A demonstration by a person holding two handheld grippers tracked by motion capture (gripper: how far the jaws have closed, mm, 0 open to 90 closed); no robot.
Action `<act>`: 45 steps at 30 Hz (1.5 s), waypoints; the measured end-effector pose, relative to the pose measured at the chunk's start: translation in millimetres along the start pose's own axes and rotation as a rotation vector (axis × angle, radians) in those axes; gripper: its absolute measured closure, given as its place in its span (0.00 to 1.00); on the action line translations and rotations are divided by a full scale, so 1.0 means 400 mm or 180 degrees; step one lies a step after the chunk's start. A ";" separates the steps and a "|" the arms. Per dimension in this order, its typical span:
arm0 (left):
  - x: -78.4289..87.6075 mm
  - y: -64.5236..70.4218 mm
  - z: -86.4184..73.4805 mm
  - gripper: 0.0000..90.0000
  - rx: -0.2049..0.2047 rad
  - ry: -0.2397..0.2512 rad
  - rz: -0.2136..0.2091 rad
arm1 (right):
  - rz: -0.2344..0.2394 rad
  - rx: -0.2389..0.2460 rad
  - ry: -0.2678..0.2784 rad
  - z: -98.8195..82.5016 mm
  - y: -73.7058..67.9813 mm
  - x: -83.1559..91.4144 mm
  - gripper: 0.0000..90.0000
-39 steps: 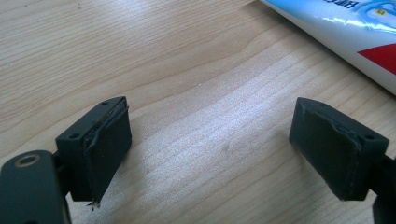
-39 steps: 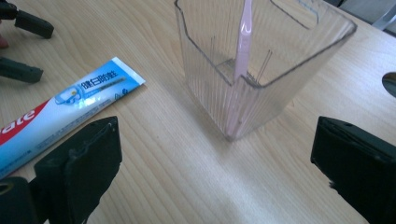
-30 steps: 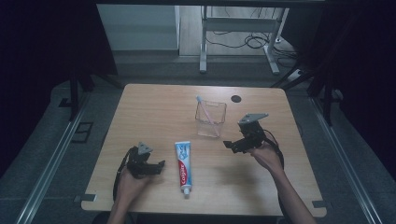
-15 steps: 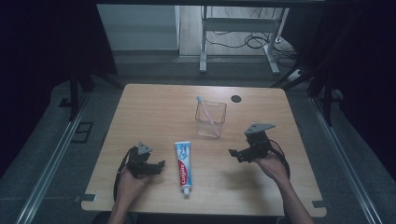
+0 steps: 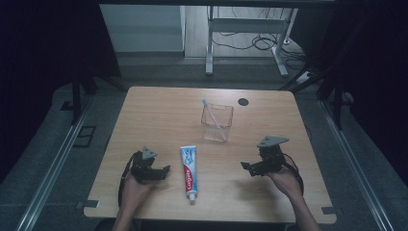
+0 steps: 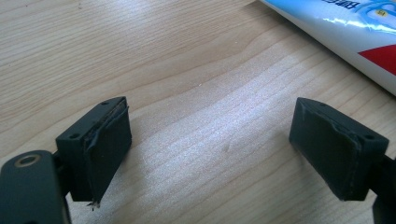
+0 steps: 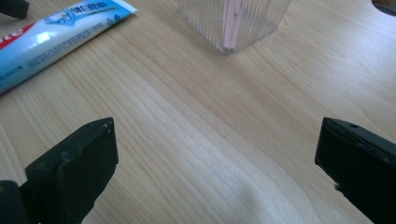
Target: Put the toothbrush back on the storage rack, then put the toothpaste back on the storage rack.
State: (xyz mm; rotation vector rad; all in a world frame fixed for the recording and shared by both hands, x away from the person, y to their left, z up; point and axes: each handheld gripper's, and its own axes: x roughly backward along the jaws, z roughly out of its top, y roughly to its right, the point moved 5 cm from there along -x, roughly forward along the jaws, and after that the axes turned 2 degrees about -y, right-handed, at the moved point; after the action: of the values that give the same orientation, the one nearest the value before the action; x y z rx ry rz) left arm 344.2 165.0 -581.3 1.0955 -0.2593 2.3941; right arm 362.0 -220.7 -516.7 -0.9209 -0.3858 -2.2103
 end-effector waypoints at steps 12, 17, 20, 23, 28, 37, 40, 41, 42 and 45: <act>0.000 0.000 0.000 0.14 -0.0007 0.0004 0.0000 | -0.0041 -0.0056 0.0008 -0.068 -0.006 -0.001 0.00; 0.000 0.000 0.000 0.14 -0.0008 0.0004 0.0001 | -0.0060 -0.0038 -0.0007 -0.088 -0.010 -0.007 0.00; 0.000 -0.001 0.000 0.14 -0.0009 0.0003 0.0001 | -0.0053 -0.0060 -0.0014 -0.100 -0.012 -0.013 0.00; 0.000 -0.001 0.000 0.14 -0.0010 0.0000 0.0004 | -0.0048 -0.0074 -0.0036 -0.113 -0.014 -0.019 0.00; 0.000 -0.001 0.000 0.14 -0.0009 0.0000 0.0003 | -0.0044 -0.0076 -0.0084 -0.135 -0.012 -0.033 0.00; 0.001 -0.001 0.000 0.15 0.0000 0.0007 0.0009 | -0.0079 -0.0081 -0.0131 -0.163 -0.002 -0.054 0.00; 0.002 -0.001 0.001 0.16 -0.0001 0.0000 0.0009 | -0.0075 -0.0122 -0.0117 -0.166 0.001 -0.056 0.00; 0.004 0.000 0.001 0.17 -0.0003 -0.0011 0.0005 | -0.0079 -0.0114 -0.0116 -0.167 0.001 -0.055 0.00; 0.005 -0.001 0.002 0.19 -0.0018 -0.0025 0.0000 | -0.0078 -0.0116 -0.0118 -0.167 0.001 -0.055 0.00; 0.006 0.002 0.005 0.20 0.0015 -0.0023 -0.0033 | -0.0076 -0.0117 -0.0128 -0.168 0.002 -0.055 0.00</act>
State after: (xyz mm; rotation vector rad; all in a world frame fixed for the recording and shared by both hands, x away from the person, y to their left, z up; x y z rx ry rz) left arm 343.6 164.3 -578.3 1.1049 -0.2501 2.3833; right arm 339.8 -244.2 -579.5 -0.9863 -0.3779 -2.2301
